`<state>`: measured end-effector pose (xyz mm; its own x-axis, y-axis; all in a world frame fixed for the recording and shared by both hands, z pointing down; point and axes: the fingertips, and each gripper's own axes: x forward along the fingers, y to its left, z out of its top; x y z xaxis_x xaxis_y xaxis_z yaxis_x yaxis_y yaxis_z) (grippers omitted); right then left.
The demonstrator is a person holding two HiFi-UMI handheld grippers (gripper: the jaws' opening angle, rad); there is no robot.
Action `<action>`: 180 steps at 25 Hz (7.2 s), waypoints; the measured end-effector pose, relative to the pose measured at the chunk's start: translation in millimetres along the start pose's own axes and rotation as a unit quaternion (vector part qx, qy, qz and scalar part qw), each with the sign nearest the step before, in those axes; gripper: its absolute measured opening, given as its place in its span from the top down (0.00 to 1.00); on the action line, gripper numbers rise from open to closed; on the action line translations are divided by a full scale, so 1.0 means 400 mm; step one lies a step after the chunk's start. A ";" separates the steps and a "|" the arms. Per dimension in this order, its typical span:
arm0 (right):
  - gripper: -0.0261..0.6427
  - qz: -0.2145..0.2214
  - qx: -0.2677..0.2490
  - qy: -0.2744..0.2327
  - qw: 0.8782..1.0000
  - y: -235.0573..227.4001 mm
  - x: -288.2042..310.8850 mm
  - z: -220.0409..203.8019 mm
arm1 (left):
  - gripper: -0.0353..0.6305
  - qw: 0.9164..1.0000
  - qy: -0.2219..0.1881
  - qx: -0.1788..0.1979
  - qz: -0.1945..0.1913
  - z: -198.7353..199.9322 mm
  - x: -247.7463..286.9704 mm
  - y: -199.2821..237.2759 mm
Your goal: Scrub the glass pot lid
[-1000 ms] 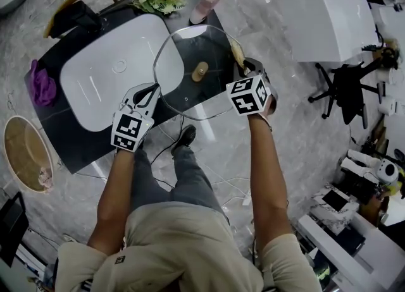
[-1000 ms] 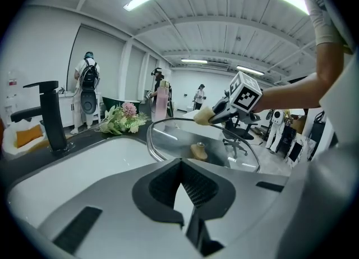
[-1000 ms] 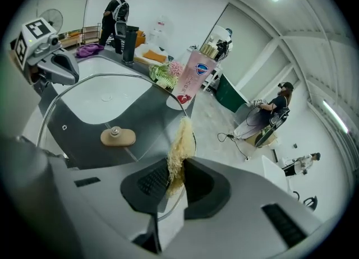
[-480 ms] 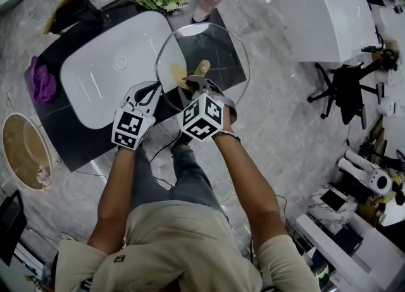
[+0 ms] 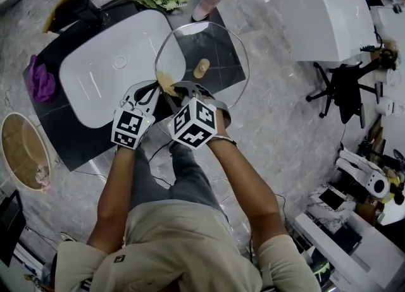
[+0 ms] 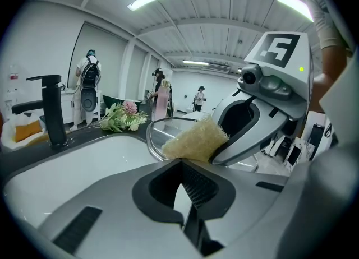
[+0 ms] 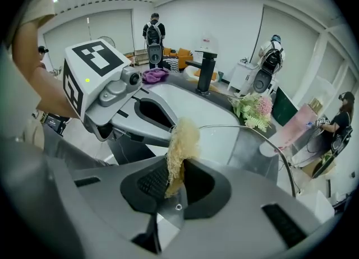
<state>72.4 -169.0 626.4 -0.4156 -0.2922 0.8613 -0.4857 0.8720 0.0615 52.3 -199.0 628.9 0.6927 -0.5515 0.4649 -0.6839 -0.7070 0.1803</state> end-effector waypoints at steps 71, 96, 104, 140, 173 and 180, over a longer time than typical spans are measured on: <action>0.87 0.066 -0.057 0.066 0.994 0.078 -0.103 -0.188 | 0.93 1.000 0.002 0.012 0.011 0.001 -0.001 -0.022; 0.87 -0.119 0.067 0.130 0.982 -0.392 -0.238 -0.463 | 0.93 0.999 0.017 0.046 0.020 0.001 0.011 -0.011; 0.87 -0.122 0.061 0.117 0.984 -0.370 -0.245 -0.430 | 0.93 0.996 0.042 0.070 0.019 0.005 0.006 -0.016; 0.88 -0.309 0.235 -0.344 0.855 -0.030 -1.059 0.017 | 0.93 0.968 -0.106 0.219 -0.066 0.610 -0.545 -0.178; 0.89 -0.381 0.165 -0.301 0.858 0.100 -1.149 0.141 | 0.93 0.970 -0.151 0.163 -0.095 0.625 -0.751 -0.154; 0.89 -0.399 0.169 -0.289 0.854 0.135 -1.159 0.145 | 0.93 0.965 -0.155 0.166 -0.128 0.612 -0.780 -0.196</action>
<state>194.1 -9.4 201.1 -0.1115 -0.9704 0.2141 -0.9450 0.1701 0.2792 -53.9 -80.2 257.4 0.9001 -0.4086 0.1510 -0.4048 -0.9127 -0.0565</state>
